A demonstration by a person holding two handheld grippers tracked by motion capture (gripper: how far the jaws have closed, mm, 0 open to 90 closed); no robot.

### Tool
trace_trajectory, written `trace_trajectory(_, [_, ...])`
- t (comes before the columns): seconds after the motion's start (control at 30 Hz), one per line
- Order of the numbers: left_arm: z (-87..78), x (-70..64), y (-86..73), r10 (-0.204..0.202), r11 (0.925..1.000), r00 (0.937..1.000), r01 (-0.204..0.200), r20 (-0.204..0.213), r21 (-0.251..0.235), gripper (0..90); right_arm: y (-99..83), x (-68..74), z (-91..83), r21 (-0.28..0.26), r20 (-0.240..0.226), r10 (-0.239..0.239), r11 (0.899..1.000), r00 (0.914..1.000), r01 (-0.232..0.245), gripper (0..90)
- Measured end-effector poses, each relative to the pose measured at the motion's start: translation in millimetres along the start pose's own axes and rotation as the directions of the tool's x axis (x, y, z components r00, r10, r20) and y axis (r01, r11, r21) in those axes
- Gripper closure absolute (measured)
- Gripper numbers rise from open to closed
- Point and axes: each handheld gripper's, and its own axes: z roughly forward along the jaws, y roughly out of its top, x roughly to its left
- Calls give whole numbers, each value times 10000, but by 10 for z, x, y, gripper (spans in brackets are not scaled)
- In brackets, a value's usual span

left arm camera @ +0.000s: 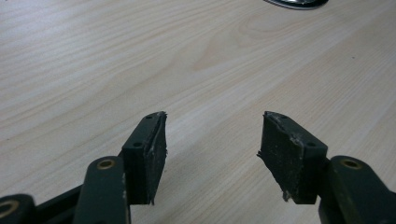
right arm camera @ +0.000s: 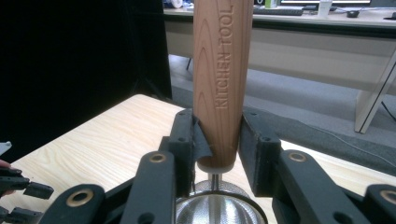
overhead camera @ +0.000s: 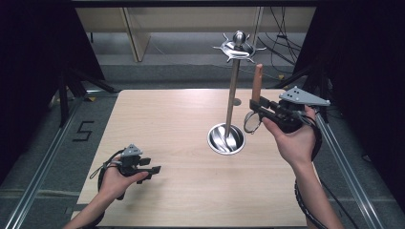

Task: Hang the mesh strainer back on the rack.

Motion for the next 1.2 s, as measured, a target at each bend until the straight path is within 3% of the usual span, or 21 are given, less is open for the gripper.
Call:
trace_trajectory(0.7, [1,-2,2,-10,10000,10000,10,7,-6,400,62,11,-1,-214,-17,121,9997,9999,-121,690])
trace_trajectory(0.9, [4,0,2,-19,10000,10000,19,4,-17,400,74,9,11,-277,-57,-71,9996,10000,69,690])
trace_trajectory(0.93, [3,-1,2,-8,10000,10000,8,-8,8,400,74,26,11,-244,-80,112,9996,9999,-114,690])
trace_trajectory(1.0, [3,0,2,4,10000,10000,-4,-3,13,400,82,3,18,-373,-59,-262,9990,9996,260,690])
trace_trajectory(1.2, [2,0,2,-4,10000,10000,4,9,17,400,91,11,23,-313,-81,-183,9993,9998,180,690])
